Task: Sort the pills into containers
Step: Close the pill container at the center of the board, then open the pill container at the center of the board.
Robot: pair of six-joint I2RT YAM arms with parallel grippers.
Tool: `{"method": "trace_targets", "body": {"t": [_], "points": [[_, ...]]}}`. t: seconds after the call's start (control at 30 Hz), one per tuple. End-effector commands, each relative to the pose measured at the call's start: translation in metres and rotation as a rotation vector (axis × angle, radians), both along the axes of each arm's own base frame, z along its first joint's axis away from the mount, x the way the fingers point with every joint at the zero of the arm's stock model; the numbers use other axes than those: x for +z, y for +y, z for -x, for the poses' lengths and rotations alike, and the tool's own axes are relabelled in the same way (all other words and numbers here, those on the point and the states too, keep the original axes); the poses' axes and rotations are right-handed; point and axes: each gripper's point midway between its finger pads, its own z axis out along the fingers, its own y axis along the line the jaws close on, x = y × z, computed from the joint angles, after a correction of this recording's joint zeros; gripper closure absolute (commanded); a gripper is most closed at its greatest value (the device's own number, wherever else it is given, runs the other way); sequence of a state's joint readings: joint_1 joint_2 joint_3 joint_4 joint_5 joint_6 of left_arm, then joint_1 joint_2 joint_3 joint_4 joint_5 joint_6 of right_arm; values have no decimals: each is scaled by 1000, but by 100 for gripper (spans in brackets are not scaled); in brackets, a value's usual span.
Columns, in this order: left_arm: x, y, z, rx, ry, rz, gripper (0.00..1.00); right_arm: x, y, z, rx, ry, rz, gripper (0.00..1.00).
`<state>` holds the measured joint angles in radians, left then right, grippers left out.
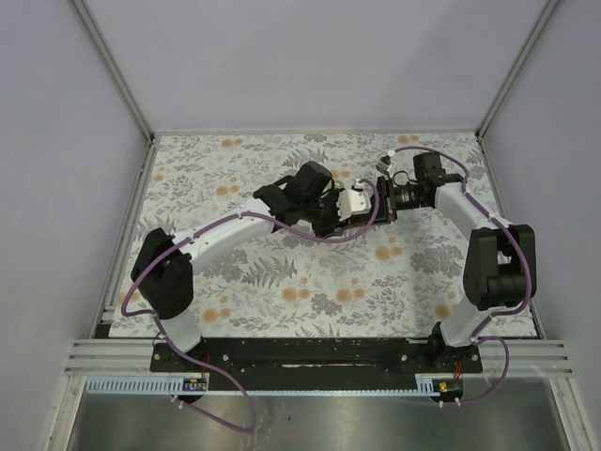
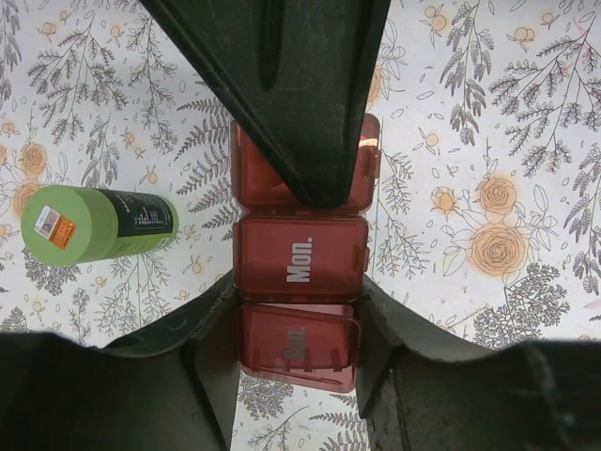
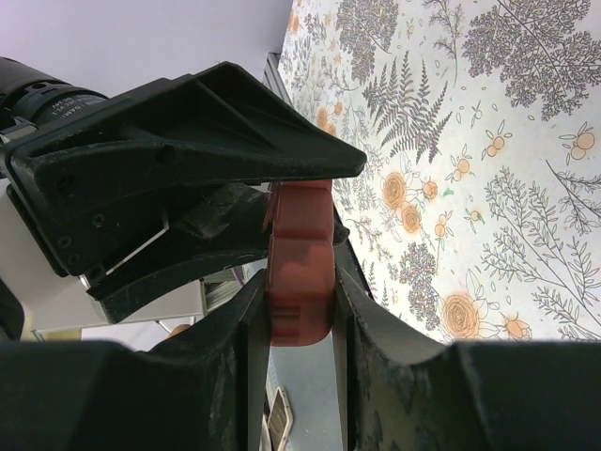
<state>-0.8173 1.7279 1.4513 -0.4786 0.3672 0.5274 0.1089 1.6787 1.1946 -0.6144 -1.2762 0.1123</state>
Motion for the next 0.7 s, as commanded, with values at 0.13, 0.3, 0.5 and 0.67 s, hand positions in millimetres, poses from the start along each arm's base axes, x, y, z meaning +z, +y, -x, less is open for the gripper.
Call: {"method": "trace_targets", "body": {"t": [0.13, 0.3, 0.5, 0.67], "points": [[25, -4, 3, -8, -15, 41, 100, 21, 0, 4, 5, -58, -32, 84], [25, -6, 7, -13, -7, 35, 100, 21, 0, 2, -7, -66, -20, 68], [27, -6, 11, -18, 6, 22, 100, 22, 0, 2, -7, -72, -23, 50], [25, -6, 12, -14, 20, 17, 100, 22, -1, 4, -7, -83, -19, 45]]}}
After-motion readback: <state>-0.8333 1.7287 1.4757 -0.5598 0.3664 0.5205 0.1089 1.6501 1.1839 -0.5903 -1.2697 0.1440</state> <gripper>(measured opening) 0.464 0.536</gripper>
